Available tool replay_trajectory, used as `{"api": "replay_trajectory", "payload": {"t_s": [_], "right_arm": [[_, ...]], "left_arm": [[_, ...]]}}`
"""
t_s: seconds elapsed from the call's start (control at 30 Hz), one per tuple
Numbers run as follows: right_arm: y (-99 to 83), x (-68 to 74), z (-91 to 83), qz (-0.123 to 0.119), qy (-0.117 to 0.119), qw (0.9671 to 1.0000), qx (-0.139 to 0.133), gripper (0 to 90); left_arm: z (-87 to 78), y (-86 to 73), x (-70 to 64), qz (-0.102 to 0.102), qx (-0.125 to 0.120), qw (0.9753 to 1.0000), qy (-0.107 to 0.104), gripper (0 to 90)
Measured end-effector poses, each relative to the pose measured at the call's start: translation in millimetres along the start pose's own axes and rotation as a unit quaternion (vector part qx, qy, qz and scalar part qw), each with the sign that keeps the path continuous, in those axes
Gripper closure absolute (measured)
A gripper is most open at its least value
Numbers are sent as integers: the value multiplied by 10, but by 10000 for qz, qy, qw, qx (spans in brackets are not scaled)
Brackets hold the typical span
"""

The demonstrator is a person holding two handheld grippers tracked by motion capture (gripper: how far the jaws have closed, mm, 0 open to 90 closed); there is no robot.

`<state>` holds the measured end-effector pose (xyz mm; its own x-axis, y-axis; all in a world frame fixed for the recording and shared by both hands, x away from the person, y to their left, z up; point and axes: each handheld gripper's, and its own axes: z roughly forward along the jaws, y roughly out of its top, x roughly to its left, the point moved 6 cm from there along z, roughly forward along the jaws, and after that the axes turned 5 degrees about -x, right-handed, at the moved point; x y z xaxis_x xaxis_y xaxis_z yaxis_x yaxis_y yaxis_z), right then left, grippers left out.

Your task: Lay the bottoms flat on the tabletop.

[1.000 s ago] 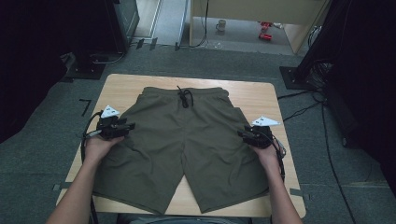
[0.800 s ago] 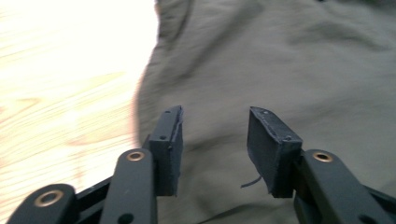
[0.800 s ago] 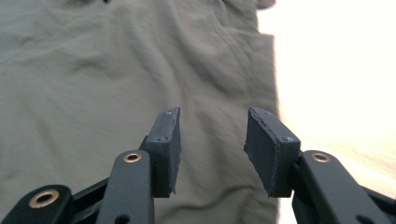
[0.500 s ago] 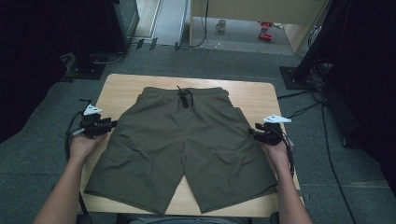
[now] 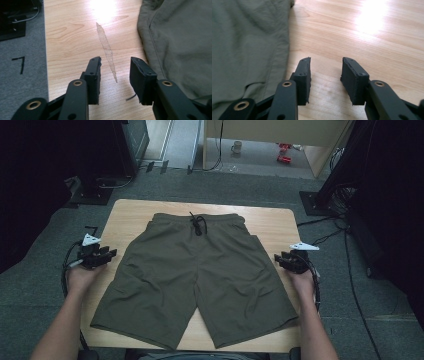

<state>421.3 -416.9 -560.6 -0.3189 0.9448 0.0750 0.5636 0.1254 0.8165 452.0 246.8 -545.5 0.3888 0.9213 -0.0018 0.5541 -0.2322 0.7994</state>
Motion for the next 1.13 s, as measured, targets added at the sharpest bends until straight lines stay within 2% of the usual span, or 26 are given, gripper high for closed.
{"api": "replay_trajectory", "payload": {"t_s": [0.07,0.17,0.27,0.33,0.43,0.53,0.63,0.93,1.13], "right_arm": [[4,24,17,-71,-50,10000,-16,575],[9,78,42,-200,-47,9998,23,484],[4,126,51,-204,-52,9998,62,402],[-3,148,48,-189,-85,9998,69,363],[-15,193,48,-166,-122,9997,106,292],[-18,213,53,-124,-194,9997,121,262],[-28,209,50,-59,-291,9994,163,205],[-33,213,48,-7,-358,9992,177,181],[-49,197,41,154,-574,9980,233,117]], "left_arm": [[26,-20,-22,4,8,10000,-15,607],[56,-44,-64,1,-10,10000,-52,593],[69,-48,-123,15,-89,9999,-113,572],[72,-55,-162,98,-106,9998,-140,525],[73,-58,-191,71,-101,9998,-127,486],[74,-64,-206,60,-67,9999,-125,410],[80,-63,-228,-29,-51,10000,22,360],[81,-69,-234,-195,-27,9995,251,310],[82,-74,-235,-326,0,9985,431,267]]}}
